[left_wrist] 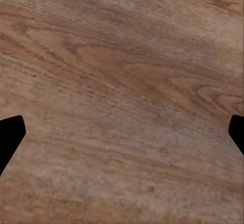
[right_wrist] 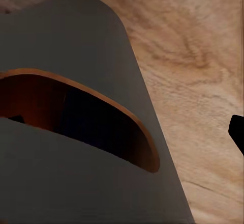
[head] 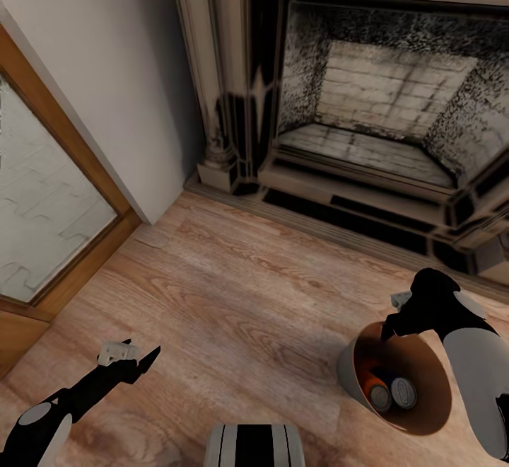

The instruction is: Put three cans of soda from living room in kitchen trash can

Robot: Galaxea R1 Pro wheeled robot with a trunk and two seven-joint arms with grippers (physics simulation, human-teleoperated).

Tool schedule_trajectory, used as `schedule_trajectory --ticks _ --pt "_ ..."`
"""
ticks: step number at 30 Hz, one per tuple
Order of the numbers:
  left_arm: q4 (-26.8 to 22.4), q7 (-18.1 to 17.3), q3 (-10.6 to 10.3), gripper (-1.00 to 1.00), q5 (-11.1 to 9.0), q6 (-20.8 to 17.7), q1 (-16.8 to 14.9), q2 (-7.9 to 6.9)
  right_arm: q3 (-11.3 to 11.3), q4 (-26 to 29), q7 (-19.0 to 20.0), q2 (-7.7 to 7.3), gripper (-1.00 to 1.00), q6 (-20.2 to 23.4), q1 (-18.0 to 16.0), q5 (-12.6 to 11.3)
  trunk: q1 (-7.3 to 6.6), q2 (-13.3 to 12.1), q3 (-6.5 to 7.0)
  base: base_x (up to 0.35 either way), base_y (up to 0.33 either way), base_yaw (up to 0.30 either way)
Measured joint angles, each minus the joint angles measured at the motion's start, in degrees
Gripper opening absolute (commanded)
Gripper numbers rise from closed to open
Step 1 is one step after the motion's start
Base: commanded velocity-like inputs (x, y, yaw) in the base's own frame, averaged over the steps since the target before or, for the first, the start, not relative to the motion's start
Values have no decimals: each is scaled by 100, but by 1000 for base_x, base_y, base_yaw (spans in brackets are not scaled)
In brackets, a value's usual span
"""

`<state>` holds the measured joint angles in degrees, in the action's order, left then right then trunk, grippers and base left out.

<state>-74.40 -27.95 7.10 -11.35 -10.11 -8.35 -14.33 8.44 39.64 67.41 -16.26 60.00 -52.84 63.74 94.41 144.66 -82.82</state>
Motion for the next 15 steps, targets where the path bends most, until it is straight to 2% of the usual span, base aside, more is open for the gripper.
schedule_trajectory --ticks 15 --pt "56 16 -7 100 0 -6 -7 -4 3 0 -3 0 100 0 2 16 -39 -20 332 0 0 0"
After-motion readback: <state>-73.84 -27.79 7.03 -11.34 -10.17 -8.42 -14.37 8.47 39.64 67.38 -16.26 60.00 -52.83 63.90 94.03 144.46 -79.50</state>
